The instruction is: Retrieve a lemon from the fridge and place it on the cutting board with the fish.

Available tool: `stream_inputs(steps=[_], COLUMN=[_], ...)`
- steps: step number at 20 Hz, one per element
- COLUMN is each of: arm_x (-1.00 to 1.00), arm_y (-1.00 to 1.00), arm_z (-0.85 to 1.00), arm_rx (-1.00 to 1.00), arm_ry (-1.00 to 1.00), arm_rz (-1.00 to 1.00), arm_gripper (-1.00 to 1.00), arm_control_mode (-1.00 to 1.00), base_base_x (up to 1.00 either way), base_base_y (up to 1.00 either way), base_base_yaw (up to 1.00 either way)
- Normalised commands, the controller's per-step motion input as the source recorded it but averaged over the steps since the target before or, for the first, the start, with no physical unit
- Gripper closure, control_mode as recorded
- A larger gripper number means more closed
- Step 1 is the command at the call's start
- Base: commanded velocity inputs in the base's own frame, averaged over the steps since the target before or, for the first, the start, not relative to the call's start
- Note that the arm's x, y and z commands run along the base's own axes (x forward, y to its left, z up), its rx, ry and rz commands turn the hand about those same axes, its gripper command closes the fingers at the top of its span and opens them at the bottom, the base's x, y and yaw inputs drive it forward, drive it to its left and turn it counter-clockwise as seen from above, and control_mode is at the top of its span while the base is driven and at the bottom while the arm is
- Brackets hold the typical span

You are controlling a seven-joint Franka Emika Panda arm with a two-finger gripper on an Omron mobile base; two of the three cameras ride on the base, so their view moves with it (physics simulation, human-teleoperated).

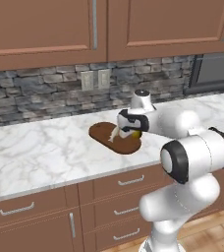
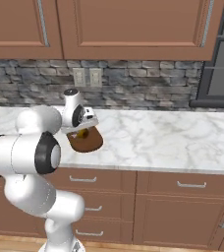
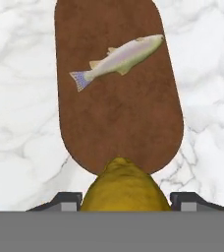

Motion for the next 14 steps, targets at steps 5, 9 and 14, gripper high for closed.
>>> stream_inputs(steps=[5, 9, 14], arm_x=[0.76, 0.49, 0.18], arm_y=[0.29, 0.26, -0.02], arm_z=[-0.47, -0.46, -0.45], arm_rx=[0.0, 0.0, 0.0], arm_ry=[0.0, 0.03, 0.0], arm_rz=[0.04, 0.0, 0.0], arm_gripper=[1.0, 1.0, 1.0], arm_control_mode=[-1.0, -1.0, -1.0], base_base_x=[0.0, 0.0, 0.0], base_base_y=[0.0, 0.0, 0.0], base_base_yaw=[0.0, 0.0, 0.0])
